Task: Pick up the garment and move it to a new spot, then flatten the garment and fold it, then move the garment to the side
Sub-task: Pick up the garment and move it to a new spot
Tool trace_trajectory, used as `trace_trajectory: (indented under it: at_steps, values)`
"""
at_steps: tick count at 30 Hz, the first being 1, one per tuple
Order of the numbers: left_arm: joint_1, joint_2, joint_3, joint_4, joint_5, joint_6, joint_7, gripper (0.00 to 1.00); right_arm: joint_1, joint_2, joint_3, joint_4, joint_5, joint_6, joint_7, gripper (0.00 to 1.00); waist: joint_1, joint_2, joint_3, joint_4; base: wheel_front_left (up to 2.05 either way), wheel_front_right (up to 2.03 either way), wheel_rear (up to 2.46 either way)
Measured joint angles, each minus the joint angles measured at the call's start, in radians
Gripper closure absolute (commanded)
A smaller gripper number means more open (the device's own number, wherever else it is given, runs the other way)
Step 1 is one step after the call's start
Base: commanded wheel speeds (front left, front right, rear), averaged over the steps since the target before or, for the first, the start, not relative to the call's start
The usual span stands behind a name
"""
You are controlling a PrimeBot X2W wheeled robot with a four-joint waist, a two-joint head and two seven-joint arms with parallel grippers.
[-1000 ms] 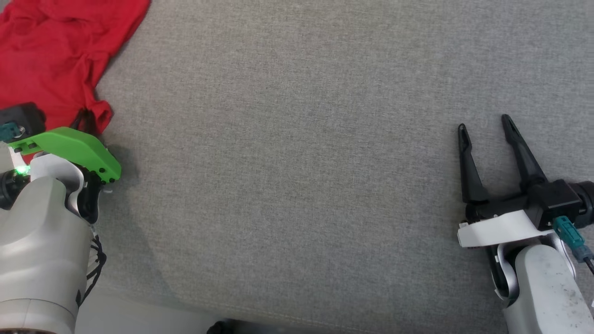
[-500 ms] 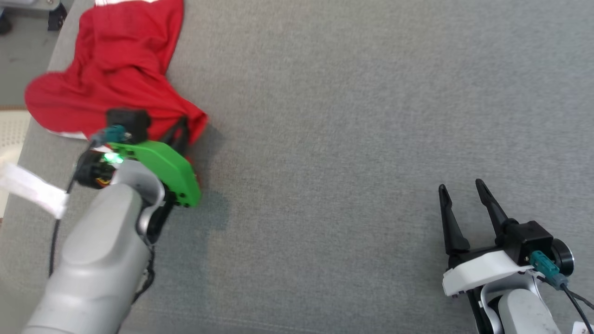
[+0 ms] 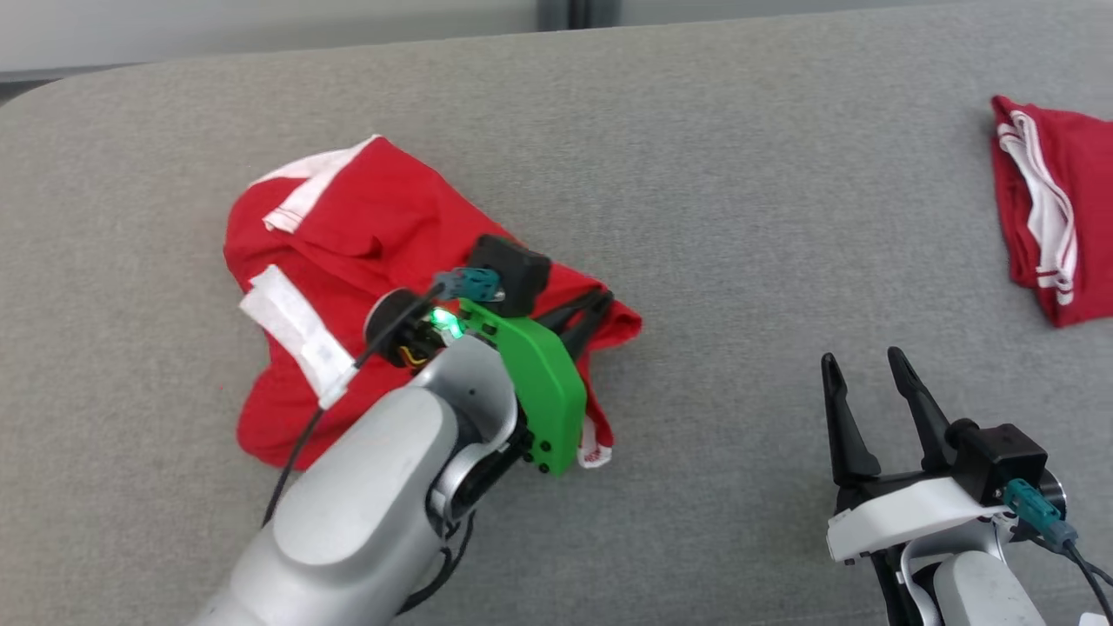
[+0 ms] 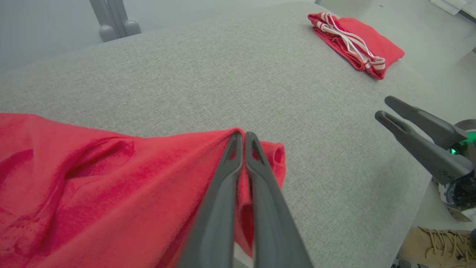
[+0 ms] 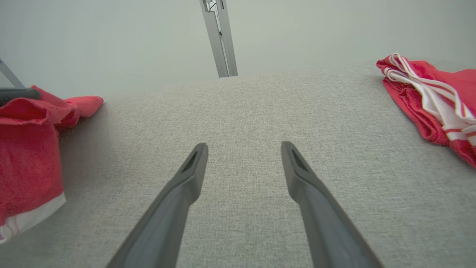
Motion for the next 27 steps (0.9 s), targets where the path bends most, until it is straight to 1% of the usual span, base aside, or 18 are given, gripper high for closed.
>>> trace_trajectory:
  at_steps: [4, 6, 7, 8, 9, 13, 16, 20, 22, 27]
  values:
    - [-0.024, -0.047, -0.046, -0.020, -0.008, -0.002, 0.061, 1.00, -0.003, 0.000, 0.003, 0.001, 0.018, 0.000, 0.000, 0.00, 0.0000, 0.0000, 0.005, -0.074, 0.00, 0.00, 0.00]
    - [-0.039, -0.071, -0.064, -0.022, -0.005, -0.004, 0.061, 1.00, -0.006, 0.000, 0.007, 0.002, 0.027, 0.000, 0.000, 0.00, 0.0000, 0.0000, 0.010, -0.114, 0.00, 0.00, 0.00]
    - [-0.046, -0.079, -0.067, -0.022, 0.001, -0.004, 0.046, 0.97, -0.006, 0.000, 0.009, 0.003, 0.030, 0.000, 0.000, 0.00, 0.0000, 0.0000, 0.013, -0.130, 0.00, 0.00, 0.00]
    - [-0.053, -0.091, -0.063, -0.019, 0.006, 0.007, 0.015, 0.55, -0.006, 0.000, 0.011, 0.006, 0.035, 0.000, 0.000, 0.00, 0.0000, 0.0000, 0.015, -0.149, 0.00, 0.00, 0.00]
    - [-0.059, -0.100, -0.059, -0.010, 0.011, 0.016, -0.016, 0.00, -0.006, 0.000, 0.011, 0.008, 0.038, 0.000, 0.000, 0.00, 0.0000, 0.0000, 0.018, -0.166, 0.00, 0.00, 0.00]
    - [-0.065, -0.115, -0.070, 0.024, 0.021, 0.021, -0.119, 0.00, -0.007, 0.000, 0.014, 0.012, 0.050, 0.000, 0.000, 0.00, 0.0000, 0.0000, 0.030, -0.224, 0.00, 0.00, 0.00]
    - [-0.065, -0.121, -0.075, 0.043, 0.020, 0.016, -0.183, 0.00, -0.006, 0.000, -0.004, 0.011, 0.049, 0.000, 0.000, 0.00, 0.0000, 0.0000, 0.037, -0.247, 0.00, 0.00, 0.00]
    - [-0.048, -0.122, -0.053, 0.066, 0.020, 0.032, -0.291, 0.00, -0.004, 0.001, -0.015, 0.002, 0.037, 0.000, 0.000, 0.00, 0.0000, 0.0000, 0.035, -0.238, 0.00, 0.00, 0.00]
    - [-0.021, -0.114, -0.040, 0.070, 0.026, 0.041, -0.349, 0.00, 0.000, 0.002, -0.026, -0.003, 0.029, 0.000, 0.000, 0.00, 0.0000, 0.0000, 0.029, -0.230, 0.00, 0.00, 0.00]
    - [0.094, -0.055, 0.004, 0.070, 0.046, 0.089, -0.504, 0.00, 0.035, 0.002, -0.053, -0.014, 0.002, 0.000, 0.000, 0.00, 0.0000, 0.0000, -0.011, -0.196, 0.00, 0.00, 0.00]
